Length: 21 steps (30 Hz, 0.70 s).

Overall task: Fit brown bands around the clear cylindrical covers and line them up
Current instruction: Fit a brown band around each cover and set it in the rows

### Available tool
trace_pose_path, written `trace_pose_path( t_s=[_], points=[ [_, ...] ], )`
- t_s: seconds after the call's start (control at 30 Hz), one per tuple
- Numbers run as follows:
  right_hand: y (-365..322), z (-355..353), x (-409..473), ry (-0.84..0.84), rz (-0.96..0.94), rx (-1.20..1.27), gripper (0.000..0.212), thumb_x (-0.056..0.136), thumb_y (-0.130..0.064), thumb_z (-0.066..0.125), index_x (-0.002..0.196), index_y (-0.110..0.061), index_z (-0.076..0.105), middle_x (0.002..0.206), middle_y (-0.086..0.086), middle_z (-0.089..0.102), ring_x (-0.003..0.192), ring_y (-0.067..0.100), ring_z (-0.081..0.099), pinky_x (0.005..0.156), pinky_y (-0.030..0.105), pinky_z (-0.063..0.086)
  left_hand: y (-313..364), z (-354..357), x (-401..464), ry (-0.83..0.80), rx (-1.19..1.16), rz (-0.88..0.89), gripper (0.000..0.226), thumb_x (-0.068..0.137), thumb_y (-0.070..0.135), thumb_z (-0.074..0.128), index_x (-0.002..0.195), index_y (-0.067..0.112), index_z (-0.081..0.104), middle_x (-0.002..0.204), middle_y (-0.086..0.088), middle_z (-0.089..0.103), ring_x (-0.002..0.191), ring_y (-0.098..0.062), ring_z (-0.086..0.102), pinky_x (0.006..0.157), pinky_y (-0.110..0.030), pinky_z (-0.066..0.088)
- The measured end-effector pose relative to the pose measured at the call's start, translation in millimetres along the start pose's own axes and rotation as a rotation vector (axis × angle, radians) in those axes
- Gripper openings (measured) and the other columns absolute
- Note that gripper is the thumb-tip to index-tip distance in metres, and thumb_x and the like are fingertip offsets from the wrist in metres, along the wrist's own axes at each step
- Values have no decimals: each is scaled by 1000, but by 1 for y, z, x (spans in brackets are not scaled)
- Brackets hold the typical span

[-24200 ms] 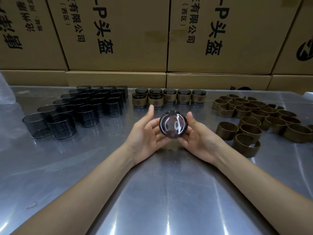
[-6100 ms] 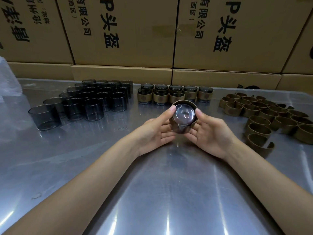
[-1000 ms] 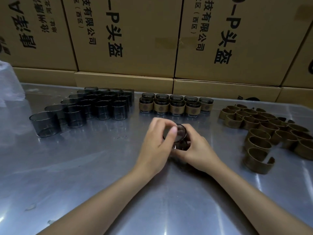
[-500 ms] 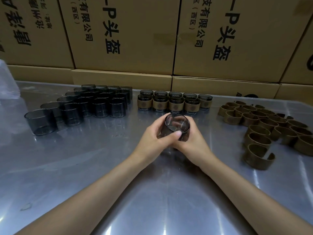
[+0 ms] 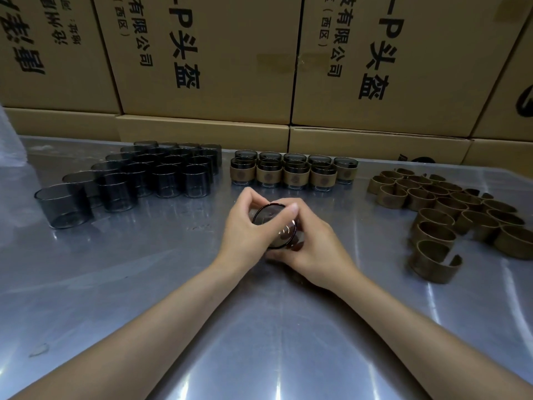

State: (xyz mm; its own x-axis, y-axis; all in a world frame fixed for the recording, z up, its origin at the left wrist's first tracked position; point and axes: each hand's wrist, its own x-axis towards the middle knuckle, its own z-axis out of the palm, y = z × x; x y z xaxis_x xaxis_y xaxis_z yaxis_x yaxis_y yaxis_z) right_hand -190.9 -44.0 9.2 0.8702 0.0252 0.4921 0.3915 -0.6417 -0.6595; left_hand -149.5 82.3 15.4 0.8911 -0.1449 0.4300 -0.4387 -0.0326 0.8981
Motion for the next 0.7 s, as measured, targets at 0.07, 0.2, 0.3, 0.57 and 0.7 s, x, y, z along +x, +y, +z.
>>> trace_pose_path(
  t_s=[0.07, 0.2, 0.3, 0.57, 0.7],
  points=[
    [0, -1, 0, -10, -1, 2, 67, 63, -24, 87, 117, -38, 49, 110, -18, 64, 106, 6, 60, 89, 35, 50, 0, -1, 2, 41, -56, -57, 32, 81, 35, 76, 71, 18, 50, 75, -6, 63, 74, -14, 64, 70, -32, 52],
    [4, -4, 3, -8, 63, 146, 69, 61, -14, 91, 117, -28, 52, 106, -17, 65, 102, 2, 62, 88, 26, 52, 3, -4, 3, -40, -212, -195, 27, 90, 34, 65, 66, 24, 60, 81, -5, 67, 81, -19, 67, 69, -34, 56],
    [9, -6, 6, -7, 125, 297, 66, 62, -2, 89, 114, -19, 54, 109, -6, 66, 102, 10, 65, 89, 27, 53, 5, -8, 5, -149, -339, -304, 23, 93, 29, 61, 70, 26, 65, 92, -7, 70, 88, -21, 68, 73, -32, 54],
    [11, -13, 6, 23, 203, 455, 59, 63, 0, 86, 113, -15, 57, 105, -5, 70, 101, 7, 66, 90, 24, 51, 0, -15, 8, -403, -442, -316, 37, 88, 25, 58, 123, 13, 62, 125, -12, 66, 115, -21, 62, 96, -32, 49],
    [10, -14, 5, 36, 187, 434, 56, 65, -3, 86, 113, -13, 58, 106, -4, 70, 102, 6, 64, 94, 24, 48, -4, -14, 6, -385, -347, -224, 47, 75, 23, 75, 120, 18, 63, 122, -3, 68, 116, -15, 62, 90, -30, 53]
  ],
)
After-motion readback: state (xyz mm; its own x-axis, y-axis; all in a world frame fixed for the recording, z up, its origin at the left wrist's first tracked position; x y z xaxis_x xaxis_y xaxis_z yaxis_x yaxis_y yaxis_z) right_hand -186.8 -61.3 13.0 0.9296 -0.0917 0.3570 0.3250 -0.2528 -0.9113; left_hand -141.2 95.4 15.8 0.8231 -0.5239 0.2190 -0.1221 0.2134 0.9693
